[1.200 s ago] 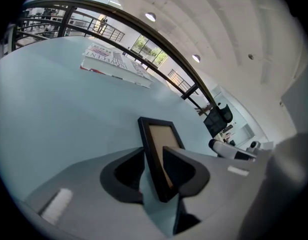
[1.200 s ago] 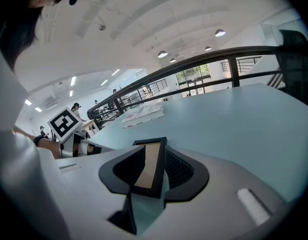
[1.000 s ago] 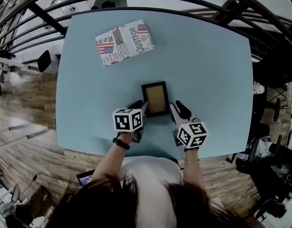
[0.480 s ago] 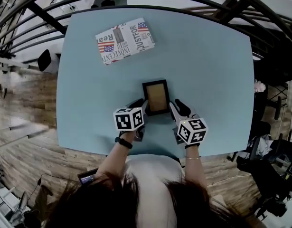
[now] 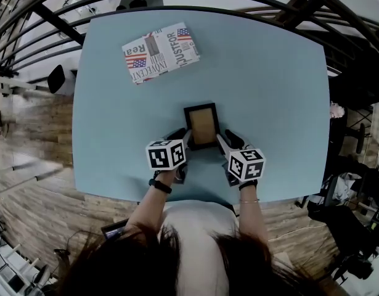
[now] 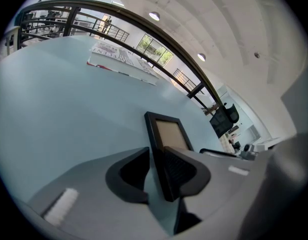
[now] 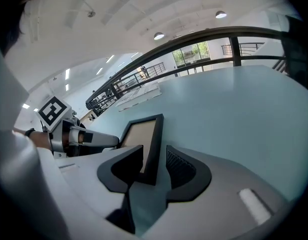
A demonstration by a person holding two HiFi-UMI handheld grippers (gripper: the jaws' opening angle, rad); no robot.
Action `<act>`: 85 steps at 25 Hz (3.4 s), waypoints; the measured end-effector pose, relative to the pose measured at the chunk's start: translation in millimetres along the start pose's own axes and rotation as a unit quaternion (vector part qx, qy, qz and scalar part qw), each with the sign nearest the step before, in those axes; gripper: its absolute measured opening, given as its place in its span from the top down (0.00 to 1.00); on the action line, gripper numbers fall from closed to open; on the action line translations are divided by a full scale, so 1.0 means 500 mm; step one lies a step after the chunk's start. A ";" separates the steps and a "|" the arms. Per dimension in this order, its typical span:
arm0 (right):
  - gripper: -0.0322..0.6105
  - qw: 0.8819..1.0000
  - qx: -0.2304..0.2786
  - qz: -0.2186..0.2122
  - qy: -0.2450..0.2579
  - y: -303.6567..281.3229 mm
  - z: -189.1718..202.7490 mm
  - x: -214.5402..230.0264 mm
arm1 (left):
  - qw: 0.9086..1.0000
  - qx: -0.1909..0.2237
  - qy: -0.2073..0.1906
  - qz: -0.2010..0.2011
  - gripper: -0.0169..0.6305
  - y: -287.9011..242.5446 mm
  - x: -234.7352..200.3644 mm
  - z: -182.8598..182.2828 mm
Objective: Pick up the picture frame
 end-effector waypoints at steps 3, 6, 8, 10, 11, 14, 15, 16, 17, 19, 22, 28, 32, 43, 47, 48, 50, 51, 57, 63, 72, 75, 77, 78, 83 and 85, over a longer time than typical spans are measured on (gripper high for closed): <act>0.76 1.000 -0.011 -0.006 -0.007 -0.009 0.004 0.004 | 1.000 -0.001 0.001 0.001 0.77 -0.001 -0.001 0.000; 0.75 0.999 -0.024 -0.018 -0.018 -0.018 0.008 0.005 | 1.000 -0.001 0.002 0.002 0.77 -0.001 -0.001 -0.002; 0.75 0.999 -0.034 -0.027 -0.025 -0.022 0.012 0.003 | 1.000 -0.001 0.003 0.003 0.77 0.000 0.000 -0.002; 0.75 0.998 -0.038 -0.032 -0.033 -0.023 0.011 0.004 | 1.000 -0.003 0.004 0.005 0.77 -0.001 0.000 -0.002; 0.75 0.998 -0.039 -0.035 -0.039 -0.023 0.010 0.005 | 1.000 -0.003 0.004 0.006 0.77 -0.001 0.001 -0.003; 0.75 0.997 -0.042 -0.051 -0.050 -0.025 0.009 0.005 | 1.000 -0.004 0.004 0.006 0.77 -0.001 0.000 -0.003; 0.75 0.996 -0.046 -0.057 -0.047 -0.027 0.010 0.002 | 1.000 -0.005 0.004 0.007 0.77 -0.002 -0.001 -0.002; 0.75 0.996 -0.051 -0.061 -0.045 -0.030 0.010 0.000 | 1.000 -0.006 0.006 0.009 0.77 -0.002 -0.002 -0.002; 0.74 0.995 -0.055 -0.063 -0.045 -0.032 0.009 -0.001 | 1.000 -0.007 0.009 0.011 0.77 -0.002 -0.003 -0.003; 0.74 0.994 -0.060 -0.071 -0.054 -0.033 0.006 0.003 | 1.000 -0.009 0.013 0.014 0.77 -0.002 -0.003 -0.004; 0.74 0.987 -0.069 -0.112 -0.094 -0.032 0.001 0.016 | 1.000 -0.010 0.014 0.016 0.77 -0.001 -0.001 -0.006; 0.74 0.944 -0.091 -0.238 -0.208 -0.032 0.005 0.028 | 0.999 -0.009 0.023 0.022 0.80 0.000 -0.004 -0.003; 0.74 0.924 -0.102 -0.282 -0.236 -0.032 0.007 0.034 | 0.999 -0.008 0.030 0.030 0.80 0.000 -0.006 -0.004; 0.74 0.893 -0.110 -0.384 -0.205 -0.075 -0.045 0.018 | 0.997 -0.009 0.058 0.057 0.83 -0.001 -0.016 -0.005; 0.74 0.897 -0.088 -0.386 -0.194 -0.087 -0.067 -0.006 | 0.998 -0.006 0.048 0.045 0.83 0.005 -0.014 -0.009; 0.74 0.897 -0.088 -0.385 -0.200 -0.090 -0.068 -0.011 | 0.998 -0.005 0.048 0.047 0.83 0.004 -0.014 -0.009; 0.74 0.893 -0.089 -0.383 -0.219 -0.098 -0.069 -0.023 | 0.997 -0.005 0.049 0.053 0.83 0.002 -0.013 -0.010; 0.74 0.893 -0.088 -0.382 -0.220 -0.103 -0.071 -0.028 | 0.997 -0.005 0.050 0.055 0.83 0.002 -0.013 -0.011; 0.93 0.913 -0.086 -0.337 -0.215 -0.112 -0.068 -0.033 | 0.997 -0.005 0.057 0.057 0.83 0.005 -0.013 -0.010; 0.93 0.918 -0.068 -0.327 -0.213 -0.105 -0.062 -0.031 | 0.997 0.001 0.056 0.054 0.83 0.003 -0.013 -0.007; 0.93 0.924 -0.044 -0.322 -0.202 -0.087 -0.063 -0.040 | 0.996 0.012 0.059 0.063 0.83 0.016 -0.009 -0.012; 0.93 0.926 -0.036 -0.319 -0.199 -0.080 -0.067 -0.042 | 0.996 0.025 0.059 0.067 0.83 0.028 -0.010 -0.020; 0.93 0.928 -0.030 -0.315 -0.197 -0.073 -0.070 -0.044 | 0.996 0.034 0.056 0.068 0.83 0.040 -0.009 -0.027; 0.93 0.929 -0.027 -0.313 -0.196 -0.069 -0.071 -0.045 | 0.995 0.038 0.053 0.069 0.82 0.046 -0.008 -0.030; 0.93 0.935 -0.007 -0.306 -0.181 -0.039 -0.080 -0.052 | 0.994 0.062 0.041 0.079 0.82 0.074 0.010 -0.038; 0.93 0.938 0.004 -0.301 -0.171 -0.022 -0.086 -0.058 | 0.993 0.074 0.033 0.084 0.82 0.087 0.022 -0.043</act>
Point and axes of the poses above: the fingertips, and each gripper's own axes: y backward along the fingers, x to its right, z out of its underside, the point moved 6 cm from there along y, backward along the fingers, and after that the axes turned 11 degrees about -x, right-handed, at the moved point
